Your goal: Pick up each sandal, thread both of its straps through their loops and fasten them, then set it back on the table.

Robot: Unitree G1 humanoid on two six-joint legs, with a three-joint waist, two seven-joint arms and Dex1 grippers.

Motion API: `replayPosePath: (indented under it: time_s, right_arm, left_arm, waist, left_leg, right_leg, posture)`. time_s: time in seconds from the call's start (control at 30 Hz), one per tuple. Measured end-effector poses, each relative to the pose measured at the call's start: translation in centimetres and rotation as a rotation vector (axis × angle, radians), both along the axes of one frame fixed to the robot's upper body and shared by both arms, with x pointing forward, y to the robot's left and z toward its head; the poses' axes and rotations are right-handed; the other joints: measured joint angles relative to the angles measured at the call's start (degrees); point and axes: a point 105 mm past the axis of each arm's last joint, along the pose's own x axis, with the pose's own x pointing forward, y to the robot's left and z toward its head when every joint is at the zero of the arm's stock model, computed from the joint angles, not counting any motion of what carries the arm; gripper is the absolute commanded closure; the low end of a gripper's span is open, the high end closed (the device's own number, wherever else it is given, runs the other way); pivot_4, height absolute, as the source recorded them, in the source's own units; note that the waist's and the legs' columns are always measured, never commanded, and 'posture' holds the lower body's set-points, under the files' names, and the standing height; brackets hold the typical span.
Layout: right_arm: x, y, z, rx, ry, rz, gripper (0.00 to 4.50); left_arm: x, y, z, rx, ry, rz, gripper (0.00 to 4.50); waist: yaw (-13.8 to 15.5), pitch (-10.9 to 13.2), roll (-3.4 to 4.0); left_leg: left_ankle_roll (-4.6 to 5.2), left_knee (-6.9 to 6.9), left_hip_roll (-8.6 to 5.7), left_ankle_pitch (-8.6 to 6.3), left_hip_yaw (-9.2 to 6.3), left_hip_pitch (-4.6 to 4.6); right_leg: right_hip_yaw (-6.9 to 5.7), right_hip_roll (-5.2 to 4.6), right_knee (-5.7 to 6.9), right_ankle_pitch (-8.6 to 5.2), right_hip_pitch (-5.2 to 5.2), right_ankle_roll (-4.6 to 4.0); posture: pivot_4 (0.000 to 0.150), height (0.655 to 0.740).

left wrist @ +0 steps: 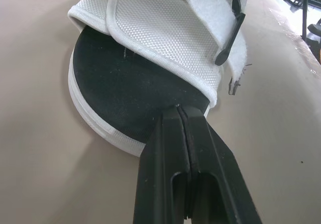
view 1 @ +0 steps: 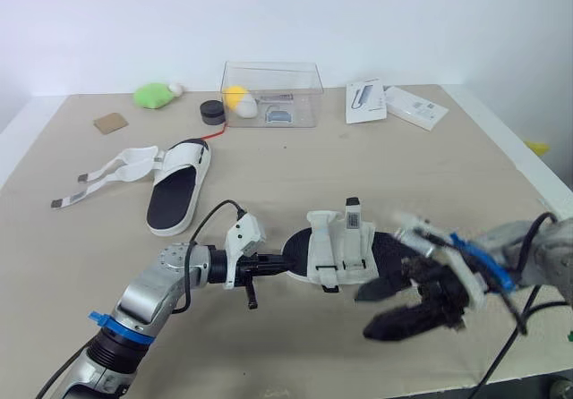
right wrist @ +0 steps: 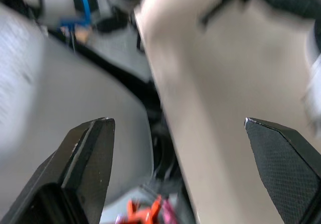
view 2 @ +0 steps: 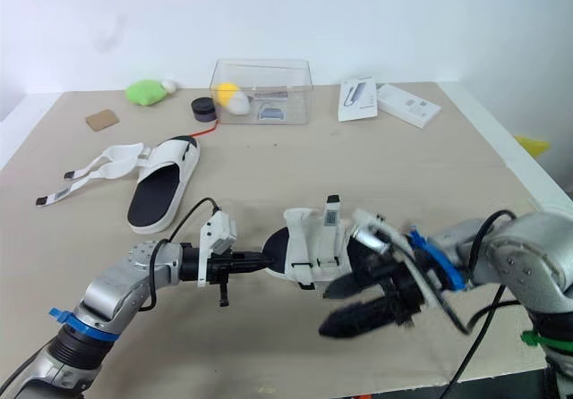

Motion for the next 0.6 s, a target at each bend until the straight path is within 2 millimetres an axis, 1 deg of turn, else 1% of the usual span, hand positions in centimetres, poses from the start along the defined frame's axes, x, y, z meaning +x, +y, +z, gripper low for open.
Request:
replayPosePath:
  time_s: [0.07,0.13,0.2,0.37,0.47,0.6]
  right_arm:
    - [0.1,-0.2,-1.1,-0.052,-0.022,-0.008,0.06]
    - [0.6,-0.7,-2.8,-0.124,-0.061,-0.029,0.06]
    - [0.9,-0.8,-3.5,-0.149,-0.081,-0.038,0.06]
    - [3.4,-0.7,-3.6,-0.145,-0.151,-0.112,0.06]
    - [4.1,-0.6,-3.7,-0.137,-0.154,-0.139,0.06]
    - [4.6,-0.5,-3.6,-0.129,-0.160,-0.148,0.06]
  left_arm:
    - [0.1,0.1,0.0,0.000,-0.002,0.004,4.50]
    - [0.1,0.1,0.0,0.001,-0.001,0.003,4.50]
    - [0.1,0.1,0.0,0.002,0.000,0.004,4.50]
    - [0.0,0.1,0.0,0.002,0.000,-0.001,4.50]
    - [-0.1,0.0,0.0,0.002,0.003,-0.012,4.50]
    - [-0.1,0.0,-0.1,0.003,0.005,-0.015,4.50]
  waist:
    - [0.0,0.0,0.01]
    - [0.0,0.0,0.01]
    - [0.0,0.0,0.01]
    - [0.0,0.0,0.01]
    - [0.0,0.0,0.01]
    - [0.0,0.0,0.01]
  left_leg:
    - [0.00,0.03,-0.04,0.01,0.01,0.03]
    - [-0.01,0.06,-0.04,0.02,0.01,0.04]
    - [-0.02,0.06,-0.05,0.03,0.02,0.04]
    - [-0.02,0.06,-0.06,0.03,0.00,0.04]
    - [-0.02,0.06,-0.07,0.03,0.00,0.03]
    - [-0.01,0.08,-0.08,0.03,-0.01,0.03]
  right_leg:
    - [0.02,-0.01,0.00,0.05,0.02,0.01]
    - [0.02,-0.01,0.00,0.04,0.02,-0.02]
    - [0.03,-0.01,0.00,0.06,0.01,-0.02]
    - [0.03,0.01,0.00,0.08,0.03,0.01]
    - [0.03,0.00,0.00,0.07,0.03,0.00]
    - [0.04,-0.02,0.00,0.10,0.04,0.04]
  posture:
    - [0.150,0.7400]
    - [0.150,0.7400]
    - [0.150,0.7400]
    - [0.150,0.7400]
    - [0.150,0.7400]
    - [0.150,0.7400]
